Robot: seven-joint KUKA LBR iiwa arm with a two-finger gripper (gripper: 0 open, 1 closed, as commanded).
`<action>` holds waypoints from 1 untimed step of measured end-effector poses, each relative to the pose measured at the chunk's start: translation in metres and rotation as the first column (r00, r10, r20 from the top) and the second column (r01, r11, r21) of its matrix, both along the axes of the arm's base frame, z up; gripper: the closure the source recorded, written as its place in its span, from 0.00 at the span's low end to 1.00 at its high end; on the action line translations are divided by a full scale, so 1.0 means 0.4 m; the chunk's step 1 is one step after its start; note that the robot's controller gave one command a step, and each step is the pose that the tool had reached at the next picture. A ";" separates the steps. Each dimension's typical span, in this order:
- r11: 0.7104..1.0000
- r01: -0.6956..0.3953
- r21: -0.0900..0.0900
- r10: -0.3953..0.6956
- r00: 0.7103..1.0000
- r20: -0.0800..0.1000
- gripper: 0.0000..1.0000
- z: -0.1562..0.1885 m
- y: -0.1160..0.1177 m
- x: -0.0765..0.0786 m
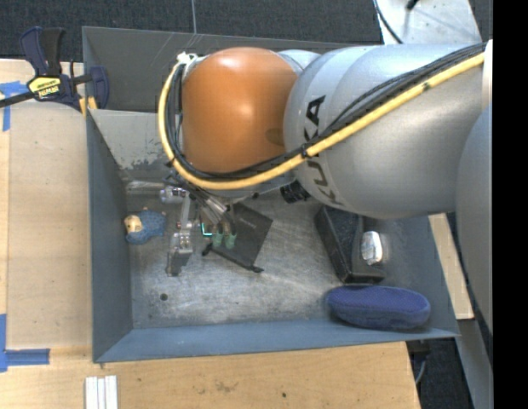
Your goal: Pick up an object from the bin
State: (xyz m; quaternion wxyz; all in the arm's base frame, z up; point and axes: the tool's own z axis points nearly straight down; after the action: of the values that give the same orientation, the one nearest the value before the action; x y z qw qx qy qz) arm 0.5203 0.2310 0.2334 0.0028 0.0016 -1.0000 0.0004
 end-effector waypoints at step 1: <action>0.995 -0.103 0.003 0.103 0.995 0.010 0.00 -0.410 -0.182 0.201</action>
Offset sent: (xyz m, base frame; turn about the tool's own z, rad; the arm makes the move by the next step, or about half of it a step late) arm 0.0776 -0.0711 -0.1634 -0.1061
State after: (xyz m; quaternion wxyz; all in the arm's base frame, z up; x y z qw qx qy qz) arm 0.6006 0.1584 0.0693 -0.0023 0.0532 -0.9986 -0.0011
